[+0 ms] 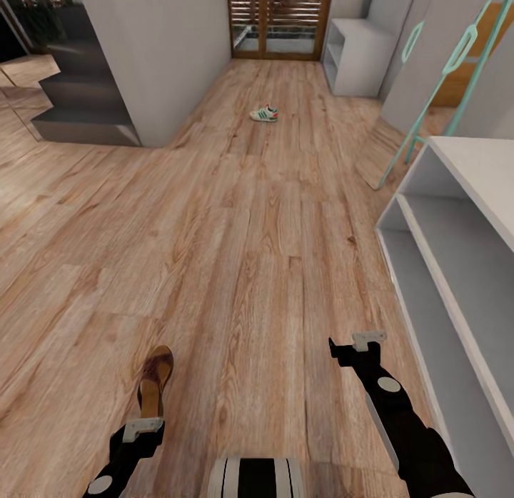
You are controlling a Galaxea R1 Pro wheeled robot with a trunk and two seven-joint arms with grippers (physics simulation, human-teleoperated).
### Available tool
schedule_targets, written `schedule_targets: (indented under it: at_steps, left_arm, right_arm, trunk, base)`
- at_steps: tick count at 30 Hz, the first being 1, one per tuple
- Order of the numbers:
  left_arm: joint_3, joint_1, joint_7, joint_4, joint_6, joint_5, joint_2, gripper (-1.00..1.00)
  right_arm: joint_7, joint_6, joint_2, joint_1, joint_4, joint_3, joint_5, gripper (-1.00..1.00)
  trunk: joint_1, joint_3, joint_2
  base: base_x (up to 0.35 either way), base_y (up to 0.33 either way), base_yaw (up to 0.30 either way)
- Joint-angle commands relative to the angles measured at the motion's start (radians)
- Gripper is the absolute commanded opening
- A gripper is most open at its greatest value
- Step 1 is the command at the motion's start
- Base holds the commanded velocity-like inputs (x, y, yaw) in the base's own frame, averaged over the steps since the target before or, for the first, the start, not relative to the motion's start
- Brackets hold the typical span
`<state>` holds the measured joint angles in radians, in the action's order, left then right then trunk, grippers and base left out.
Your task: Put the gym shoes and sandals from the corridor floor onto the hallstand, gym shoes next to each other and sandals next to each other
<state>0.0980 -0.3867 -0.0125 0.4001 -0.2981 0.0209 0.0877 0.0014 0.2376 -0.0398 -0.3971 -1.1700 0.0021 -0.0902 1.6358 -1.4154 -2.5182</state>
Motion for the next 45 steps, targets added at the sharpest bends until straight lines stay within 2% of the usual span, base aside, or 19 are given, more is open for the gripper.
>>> schedule_targets:
  at_steps: [1,10,19,29,42,45]
  left_arm:
    - [0.003,0.0,-0.001,-0.001,-0.003,0.001,0.0,1.0]
    - [0.003,0.0,-0.001,-0.001,-0.004,-0.001,0.0,1.0]
    - [0.004,0.0,-0.001,-0.001,-0.004,-0.002,0.0,1.0]
    - [0.004,0.0,-0.001,-0.001,-0.005,-0.002,0.0,1.0]
    - [0.004,0.0,-0.001,-0.001,-0.005,-0.002,0.0,1.0]
    - [0.004,-0.001,-0.001,-0.001,-0.005,-0.002,0.0,1.0]
  right_arm:
    - [0.0,0.006,0.0,0.0,-0.002,0.0,-0.009,1.0]
    - [0.0,0.006,0.0,0.0,-0.001,0.001,-0.009,1.0]
    - [0.0,0.006,0.0,0.0,-0.002,0.001,-0.009,1.0]
    - [0.0,0.006,0.0,0.0,-0.002,0.001,-0.009,1.0]
    - [0.0,0.006,0.0,0.0,-0.002,0.001,-0.009,1.0]
    - [0.0,0.006,0.0,0.0,-0.002,0.001,-0.009,1.0]
  trunk:
    - [0.0,-0.005,0.0]
    - [0.004,-0.039,-0.003]
    - [0.004,-0.039,-0.003]
    - [0.009,-0.078,-0.005]
    - [0.009,-0.078,-0.005]
    - [0.01,-0.09,-0.006]
  base:
    - [0.0,0.0,0.0]
    - [0.0,0.0,0.0]
    - [0.0,0.0,0.0]
    - [0.0,0.0,0.0]
    - [0.0,0.0,0.0]
    - [0.0,0.0,0.0]
